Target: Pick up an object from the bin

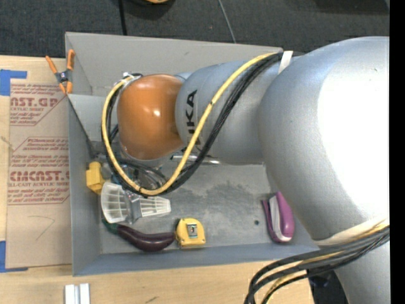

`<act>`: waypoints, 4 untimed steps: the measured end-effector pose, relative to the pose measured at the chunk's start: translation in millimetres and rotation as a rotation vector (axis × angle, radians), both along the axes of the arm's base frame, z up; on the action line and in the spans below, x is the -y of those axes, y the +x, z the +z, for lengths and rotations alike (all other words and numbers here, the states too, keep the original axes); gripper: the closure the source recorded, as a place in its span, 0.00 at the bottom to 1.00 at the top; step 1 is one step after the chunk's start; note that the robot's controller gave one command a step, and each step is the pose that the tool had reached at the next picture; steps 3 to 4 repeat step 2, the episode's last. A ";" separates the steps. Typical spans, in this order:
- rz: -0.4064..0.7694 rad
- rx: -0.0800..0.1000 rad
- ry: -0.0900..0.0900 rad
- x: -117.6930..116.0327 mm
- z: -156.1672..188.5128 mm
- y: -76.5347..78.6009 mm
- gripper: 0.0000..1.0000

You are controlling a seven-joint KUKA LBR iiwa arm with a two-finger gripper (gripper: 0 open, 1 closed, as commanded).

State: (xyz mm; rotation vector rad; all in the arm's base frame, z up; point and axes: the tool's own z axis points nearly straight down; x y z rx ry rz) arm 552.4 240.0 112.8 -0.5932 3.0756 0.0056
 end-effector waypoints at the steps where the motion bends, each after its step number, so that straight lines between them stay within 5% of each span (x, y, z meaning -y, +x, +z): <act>1: 0.146 -0.005 -0.001 8.7 -15.8 16.0 1.00; 4: 0.146 -0.005 -0.001 8.8 -15.8 16.1 1.00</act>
Offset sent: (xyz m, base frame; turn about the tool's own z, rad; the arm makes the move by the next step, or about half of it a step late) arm 0.0000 0.0000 0.0000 0.0000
